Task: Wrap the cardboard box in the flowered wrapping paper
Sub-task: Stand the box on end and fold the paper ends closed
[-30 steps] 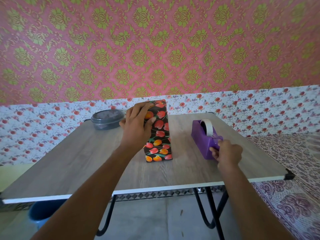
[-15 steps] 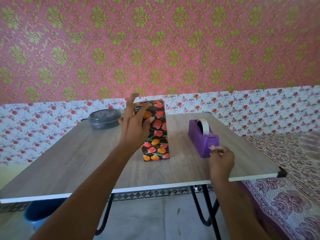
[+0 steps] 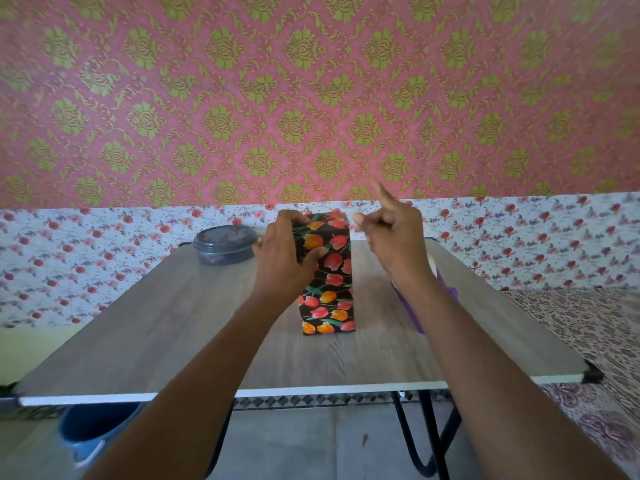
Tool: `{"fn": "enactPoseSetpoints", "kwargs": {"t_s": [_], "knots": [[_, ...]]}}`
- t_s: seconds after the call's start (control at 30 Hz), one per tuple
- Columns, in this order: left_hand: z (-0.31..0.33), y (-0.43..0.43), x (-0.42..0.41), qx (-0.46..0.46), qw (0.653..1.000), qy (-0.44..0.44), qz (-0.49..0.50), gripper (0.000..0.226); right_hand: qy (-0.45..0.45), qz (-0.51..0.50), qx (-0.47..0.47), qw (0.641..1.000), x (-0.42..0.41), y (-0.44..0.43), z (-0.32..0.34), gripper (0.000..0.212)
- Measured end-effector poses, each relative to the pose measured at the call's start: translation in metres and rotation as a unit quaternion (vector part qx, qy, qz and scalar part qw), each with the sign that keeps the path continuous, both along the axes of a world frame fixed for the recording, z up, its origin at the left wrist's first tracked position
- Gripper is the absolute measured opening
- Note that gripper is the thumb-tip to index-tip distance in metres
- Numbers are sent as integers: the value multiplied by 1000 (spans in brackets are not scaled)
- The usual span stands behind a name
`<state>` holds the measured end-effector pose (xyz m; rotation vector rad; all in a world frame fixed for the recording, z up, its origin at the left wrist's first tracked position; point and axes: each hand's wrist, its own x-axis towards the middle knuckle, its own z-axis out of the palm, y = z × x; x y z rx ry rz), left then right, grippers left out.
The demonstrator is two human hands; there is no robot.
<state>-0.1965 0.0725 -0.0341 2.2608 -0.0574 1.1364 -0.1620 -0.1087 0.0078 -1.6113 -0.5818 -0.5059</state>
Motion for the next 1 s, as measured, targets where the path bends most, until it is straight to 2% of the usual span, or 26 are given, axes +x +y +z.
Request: {"fn": "enactPoseSetpoints", "kwargs": {"t_s": [0.07, 0.1, 0.23, 0.3, 0.4, 0.47, 0.6, 0.83, 0.93, 1.0], "knots": [[1, 0, -1, -12, 1000, -13, -15, 54, 58, 29, -9, 998, 4, 18, 24, 77], [1, 0, -1, -20, 999, -21, -25, 55, 101, 39, -13, 994, 6, 25, 33, 76], [4, 0, -2, -37, 998, -23, -34, 58, 191, -5, -88, 978, 19, 42, 50, 60], [4, 0, -2, -36, 998, -21, -36, 60, 205, -31, -104, 973, 25, 44, 53, 55], [5, -1, -2, -33, 998, -36, -47, 65, 227, -25, -115, 967, 31, 42, 58, 26], [6, -2, -3, -27, 997, -41, -52, 68, 236, -22, -128, 963, 35, 41, 61, 20], [5, 0, -1, -9, 998, -27, -53, 72, 261, -23, -185, 947, 41, 42, 69, 22], [7, 2, 1, 4, 998, -2, -57, 71, 320, 15, -339, 885, 52, 48, 93, 18], [8, 4, -2, 9, 998, -3, -56, 64, 333, -6, -421, 844, 53, 47, 104, 32], [9, 6, -2, 21, 999, -1, -44, 62, 293, -64, -456, 838, 55, 42, 105, 53]]}}
